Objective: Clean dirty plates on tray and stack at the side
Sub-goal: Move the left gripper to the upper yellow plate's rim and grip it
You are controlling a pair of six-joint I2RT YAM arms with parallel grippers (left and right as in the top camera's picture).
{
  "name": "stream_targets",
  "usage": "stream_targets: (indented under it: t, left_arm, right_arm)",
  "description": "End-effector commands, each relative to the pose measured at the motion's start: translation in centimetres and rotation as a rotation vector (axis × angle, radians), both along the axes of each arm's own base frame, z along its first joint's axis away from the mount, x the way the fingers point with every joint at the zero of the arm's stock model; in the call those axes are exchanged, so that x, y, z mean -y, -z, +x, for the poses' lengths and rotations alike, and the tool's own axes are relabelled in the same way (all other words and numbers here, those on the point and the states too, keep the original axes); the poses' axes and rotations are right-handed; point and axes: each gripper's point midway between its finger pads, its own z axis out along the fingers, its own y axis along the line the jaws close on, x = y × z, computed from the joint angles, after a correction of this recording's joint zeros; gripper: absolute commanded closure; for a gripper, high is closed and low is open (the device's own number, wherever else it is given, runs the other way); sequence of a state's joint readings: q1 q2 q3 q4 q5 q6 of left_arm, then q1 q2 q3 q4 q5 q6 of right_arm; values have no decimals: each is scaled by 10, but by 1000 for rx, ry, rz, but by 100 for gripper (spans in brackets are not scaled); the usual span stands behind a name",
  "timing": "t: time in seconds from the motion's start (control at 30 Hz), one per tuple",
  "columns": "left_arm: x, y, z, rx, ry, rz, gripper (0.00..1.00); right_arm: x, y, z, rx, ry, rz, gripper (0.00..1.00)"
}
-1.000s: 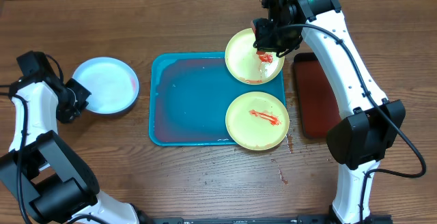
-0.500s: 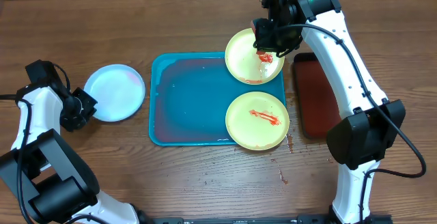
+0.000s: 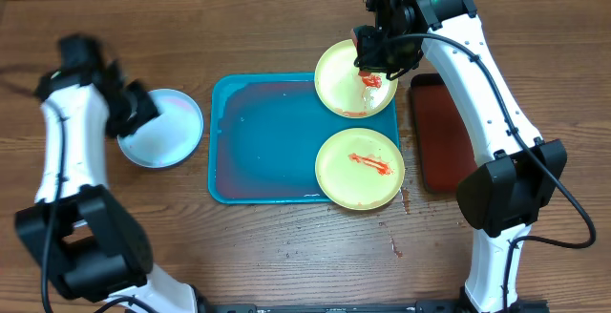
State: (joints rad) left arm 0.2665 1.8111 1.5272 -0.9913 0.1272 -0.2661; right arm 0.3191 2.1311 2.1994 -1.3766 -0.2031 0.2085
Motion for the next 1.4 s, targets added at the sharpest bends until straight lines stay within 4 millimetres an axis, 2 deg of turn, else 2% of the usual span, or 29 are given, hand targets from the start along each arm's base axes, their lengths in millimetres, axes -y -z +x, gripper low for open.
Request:
stream_targets:
  t: [0.0,0.17,0.27,0.37,0.53,0.73,0.9,1.1,1.17,1.2,1.23,1.3,1.37]
  left_arm:
    - [59,-24,28,90,164,-7,44]
    - [135,-30,49,168,283,-36,38]
    - [181,-20,60,195,359,-127,37]
    - [217,-5,68,193,433,-222,36]
    - [260,27,79,146,516,-240,36]
    - [302,59,87,132,588,-231,36]
    - [321,71,91,157,620,-228,38]
    - [316,101,90,104,595,-193,45]
    - [315,109,89,88,594,-193,53]
    - [315,111,89,85,594,-193,69]
    - [315,113,88,81,593,-193,79]
    - [315,113,89,83,587,-195,89]
    - [316,112,91,92,586,-196,94]
  right_arm:
    - [10,-18,6,46,21,14,96]
    - [18,-18,6,35,38,10,96]
    - [19,-17,6,32,40,8,96]
    - [19,-17,6,32,39,9,96]
    - [19,-17,6,32,40,8,96]
    - [19,-17,5,28,40,7,96]
    - [20,-17,5,27,40,7,96]
    - [20,-17,4,25,39,6,96]
    - [20,-17,4,25,36,5,96]
    - [20,-17,4,25,36,5,96]
    - [20,-17,4,24,36,5,96]
    - [20,-16,4,23,36,4,96]
    - [20,-16,3,23,36,4,96]
